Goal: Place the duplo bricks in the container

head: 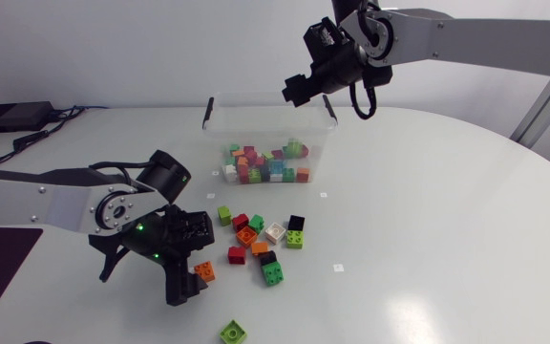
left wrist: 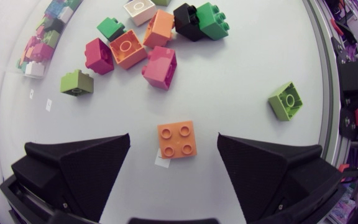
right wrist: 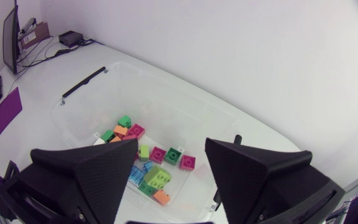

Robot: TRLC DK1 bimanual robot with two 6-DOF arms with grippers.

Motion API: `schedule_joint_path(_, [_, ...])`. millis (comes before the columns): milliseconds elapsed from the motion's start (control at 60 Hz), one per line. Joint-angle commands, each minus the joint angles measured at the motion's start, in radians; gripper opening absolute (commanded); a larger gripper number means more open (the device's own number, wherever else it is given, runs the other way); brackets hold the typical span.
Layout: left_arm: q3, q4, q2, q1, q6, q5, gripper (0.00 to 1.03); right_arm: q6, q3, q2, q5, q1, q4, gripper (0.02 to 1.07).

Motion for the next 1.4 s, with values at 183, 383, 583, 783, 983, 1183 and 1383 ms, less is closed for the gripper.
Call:
schedule_joint_path(183, [0.017,0.008,0.084,-0.010,-0.060,-0.024,0.86,0.010,-0.128,-0.168,0.004,0.030,-0.011,1.02])
schedule_joint_path(383, [0.009,0.034,0.117,-0.012,-0.066,-0.024,0.60,-0.051,-0.345,-0.378,-0.042,0.033,-0.008,1.02])
schedule_joint_path(583, [0.015,0.056,0.117,0.000,-0.071,-0.024,0.24,-0.149,-0.549,-0.550,-0.114,0.020,-0.023,1.02])
schedule_joint_path(783, [0.015,0.053,0.097,0.004,-0.069,-0.023,0.23,-0.212,-0.698,-0.600,-0.151,0.017,-0.033,1.02])
schedule_joint_path(983, [0.027,0.007,0.012,0.016,-0.069,-0.021,0.23,-0.280,-0.774,-0.590,-0.163,0.033,-0.033,1.02])
schedule_joint_path(1183, [0.073,-0.070,-0.066,0.057,-0.052,-0.006,0.23,-0.329,-0.791,-0.528,-0.163,0.046,-0.037,1.02])
schedule_joint_path(1383, [0.115,-0.131,-0.137,0.060,-0.058,0.005,0.23,-0.379,-0.745,-0.435,-0.134,0.080,-0.105,1.02])
